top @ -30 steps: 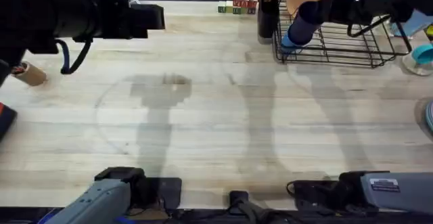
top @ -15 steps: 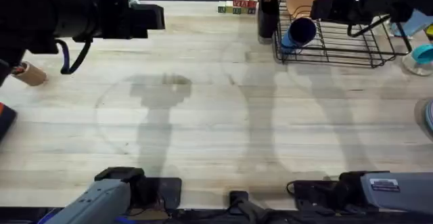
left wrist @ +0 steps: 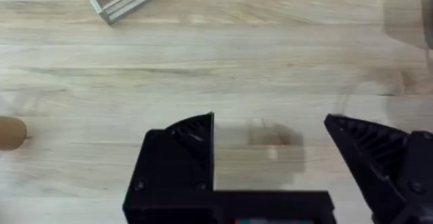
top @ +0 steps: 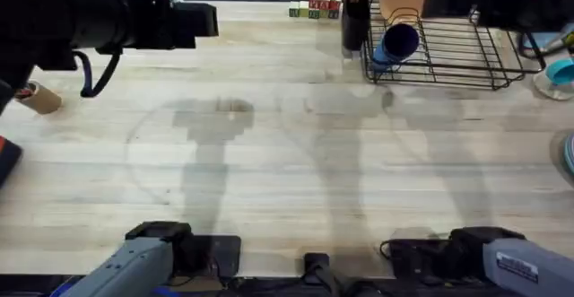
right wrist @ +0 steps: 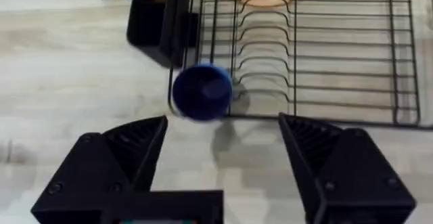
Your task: Pick up the cup on the table and put them onto the rack.
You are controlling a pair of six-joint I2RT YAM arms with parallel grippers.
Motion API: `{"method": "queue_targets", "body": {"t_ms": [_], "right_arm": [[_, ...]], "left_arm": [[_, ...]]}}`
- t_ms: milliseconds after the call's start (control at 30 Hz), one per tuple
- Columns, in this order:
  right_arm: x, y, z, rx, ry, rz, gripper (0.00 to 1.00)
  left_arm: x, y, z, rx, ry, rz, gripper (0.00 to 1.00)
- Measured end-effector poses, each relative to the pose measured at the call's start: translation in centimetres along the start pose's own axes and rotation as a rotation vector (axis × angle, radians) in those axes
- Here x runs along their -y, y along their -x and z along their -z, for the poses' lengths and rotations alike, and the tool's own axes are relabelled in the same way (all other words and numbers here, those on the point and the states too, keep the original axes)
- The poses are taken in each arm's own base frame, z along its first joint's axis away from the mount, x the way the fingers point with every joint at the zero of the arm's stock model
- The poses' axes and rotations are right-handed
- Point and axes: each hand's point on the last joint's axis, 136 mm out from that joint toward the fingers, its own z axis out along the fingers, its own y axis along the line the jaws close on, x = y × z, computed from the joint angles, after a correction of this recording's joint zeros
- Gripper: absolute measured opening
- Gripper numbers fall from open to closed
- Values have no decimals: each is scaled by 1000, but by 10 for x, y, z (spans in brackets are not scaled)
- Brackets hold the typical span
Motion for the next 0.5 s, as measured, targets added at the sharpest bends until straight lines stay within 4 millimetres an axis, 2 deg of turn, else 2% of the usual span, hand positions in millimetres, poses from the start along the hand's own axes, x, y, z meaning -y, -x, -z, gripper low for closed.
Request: {"method": "queue_targets", "body": {"t_ms": [267,400,500], "right_arm": [[0,-16,53,18,2,9,992],[0,-23,69,23,2,13,992],[0,-22,74,36,3,16,992]], "left_arm": [[0,12,25,88,-2,2,993],[-1,16,37,127,-3,4,995],[-1,17,39,134,-3,3,993]]}}
